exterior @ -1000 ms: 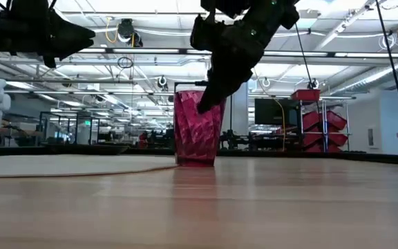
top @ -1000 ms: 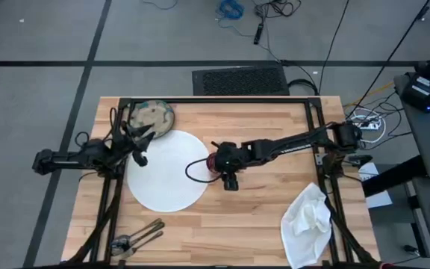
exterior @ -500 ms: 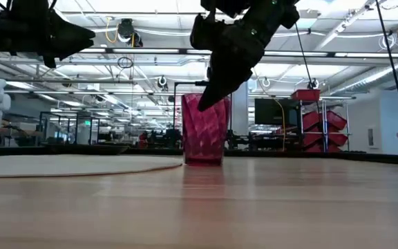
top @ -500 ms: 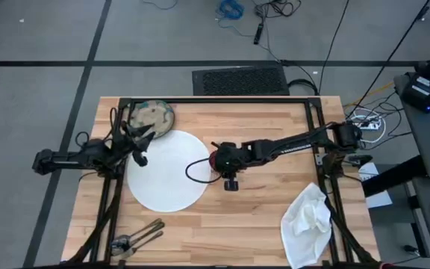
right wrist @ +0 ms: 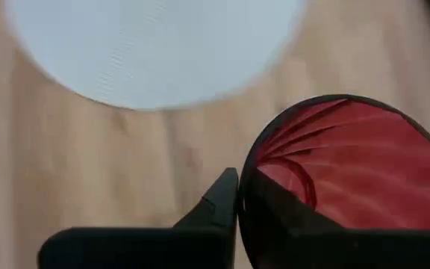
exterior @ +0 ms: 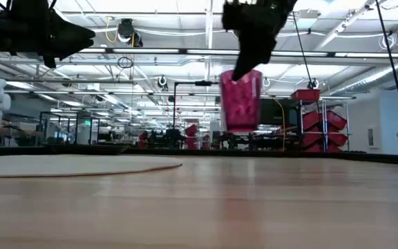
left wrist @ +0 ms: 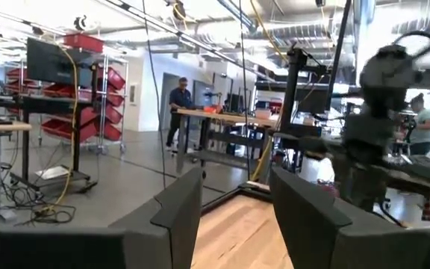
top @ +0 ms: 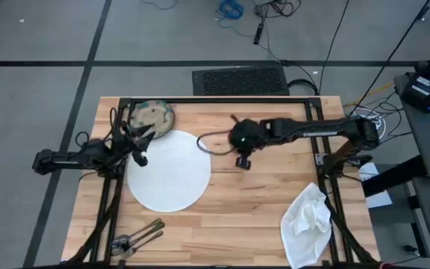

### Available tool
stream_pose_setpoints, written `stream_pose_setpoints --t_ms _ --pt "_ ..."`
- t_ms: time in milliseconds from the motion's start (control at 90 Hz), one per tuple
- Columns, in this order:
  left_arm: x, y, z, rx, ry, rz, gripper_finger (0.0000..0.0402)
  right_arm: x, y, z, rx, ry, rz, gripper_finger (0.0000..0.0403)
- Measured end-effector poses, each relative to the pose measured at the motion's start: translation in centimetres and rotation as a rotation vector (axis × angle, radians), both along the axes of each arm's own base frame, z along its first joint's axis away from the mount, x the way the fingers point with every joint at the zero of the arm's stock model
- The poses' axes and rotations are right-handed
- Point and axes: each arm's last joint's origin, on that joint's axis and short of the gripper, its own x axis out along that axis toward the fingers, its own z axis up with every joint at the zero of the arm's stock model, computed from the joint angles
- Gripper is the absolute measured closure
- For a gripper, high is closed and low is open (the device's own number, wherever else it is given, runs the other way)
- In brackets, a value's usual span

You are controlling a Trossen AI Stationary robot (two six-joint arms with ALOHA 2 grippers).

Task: Set table place
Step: Move the red cup to the top right of the table

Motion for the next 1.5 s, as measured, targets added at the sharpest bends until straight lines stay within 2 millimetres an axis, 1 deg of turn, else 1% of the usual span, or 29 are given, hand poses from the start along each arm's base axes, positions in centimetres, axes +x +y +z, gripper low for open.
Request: stream_pose_setpoints --t_ms 156,267,356,489,578,689,800,867,933,1067,1156,1367,1500 --pt "0.0 0.0 0.0 0.0 0.0 0.0 0.0256 -2.2 -2.4 0.9 -0.042 0.056 -0.145 0.0402" --pt "0.0 0.0 0.0 0.0 0.001 0.0 0.0256 -3.2 -3.9 1.4 -0.047 0.057 -0.21 0.0402" --pt "0.0 0.0 0.0 0.0 0.005 0.0 0.0256 -4.2 -5.0 1.4 -0.072 0.046 -0.279 0.0402" --pt "0.0 0.0 -0.1 0.0 0.01 0.0 0.0256 -6.2 -6.6 0.2 -0.069 0.038 -0.385 0.0402" --pt "0.0 0.0 -0.1 0.001 0.013 0.0 0.0256 -7.6 -7.4 -0.9 -0.071 -0.02 -0.447 0.0403" --pt "0.0 0.0 -0.1 0.005 0.016 0.007 0.0256 -8.4 -8.4 -2.4 -0.076 -0.141 -0.517 0.0403" --pt "-0.1 0.1 0.0 -0.008 0.001 0.046 0.0256 -9.3 -9.2 -4.5 -0.07 -0.114 -0.565 0.0403" --pt "-0.1 0.2 0.0 -0.015 0.0 0.069 0.0256 -9.6 -9.4 -5.5 -0.065 -0.092 -0.578 0.0403" --pt "-0.1 0.2 0.0 -0.019 0.0 0.079 0.0256 -9.9 -9.5 -6.0 -0.054 -0.082 -0.6 0.0403" --pt "-0.1 0.2 0.0 -0.019 0.001 0.084 0.0256 -9.7 -9.6 -5.9 -0.058 -0.116 -0.599 0.0403" --pt "-0.1 0.2 0.0 -0.02 0.001 0.084 0.0256 -9.6 -9.7 -6.0 -0.032 -0.123 -0.588 0.0403" --pt "-0.1 0.2 -0.1 -0.02 0.008 0.084 0.0256 -9.2 -9.5 -7.2 0.014 -0.057 -0.563 0.0403" --pt "-0.1 0.2 -0.1 -0.02 0.011 0.084 0.0256 -8.9 -9.4 -7.3 0.009 -0.062 -0.559 0.0403"
